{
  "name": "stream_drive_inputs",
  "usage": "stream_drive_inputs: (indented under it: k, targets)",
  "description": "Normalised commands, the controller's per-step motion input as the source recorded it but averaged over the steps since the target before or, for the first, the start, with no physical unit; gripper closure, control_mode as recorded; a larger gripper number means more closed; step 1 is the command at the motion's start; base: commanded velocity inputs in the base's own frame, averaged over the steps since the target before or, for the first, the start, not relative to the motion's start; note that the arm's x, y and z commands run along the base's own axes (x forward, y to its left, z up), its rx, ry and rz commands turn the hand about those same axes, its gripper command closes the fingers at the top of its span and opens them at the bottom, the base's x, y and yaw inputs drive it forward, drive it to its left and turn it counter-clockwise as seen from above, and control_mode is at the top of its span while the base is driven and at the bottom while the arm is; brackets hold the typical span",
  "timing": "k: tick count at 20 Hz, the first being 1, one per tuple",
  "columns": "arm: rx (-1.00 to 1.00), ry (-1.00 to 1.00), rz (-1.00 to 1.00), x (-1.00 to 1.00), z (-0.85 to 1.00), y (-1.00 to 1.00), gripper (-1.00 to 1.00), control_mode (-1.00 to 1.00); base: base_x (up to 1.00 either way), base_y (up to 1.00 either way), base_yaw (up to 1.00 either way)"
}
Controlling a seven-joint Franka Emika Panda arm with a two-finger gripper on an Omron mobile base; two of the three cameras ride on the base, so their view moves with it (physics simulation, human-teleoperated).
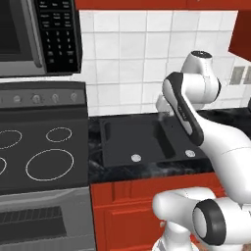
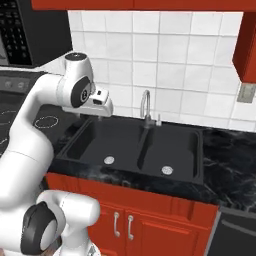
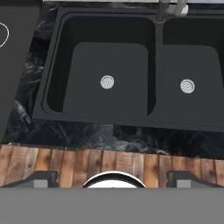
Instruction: Navigate to the stand mixer.
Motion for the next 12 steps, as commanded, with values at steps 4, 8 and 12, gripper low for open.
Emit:
stream_drive_inputs:
  k: [4,8,12]
  targets:
    - [0.0,0.0,0.0,0.0,0.0,0.0,-1.0,1.0,-0.07,0.3,0.79]
    - [0.0,0.0,0.0,0.0,0.0,0.0,-1.0,1.0,0.0,0.14,0.98]
    - [0.0,0.0,0.0,0.0,0.0,0.0,-1.0,1.0,0.0,0.02,1.0]
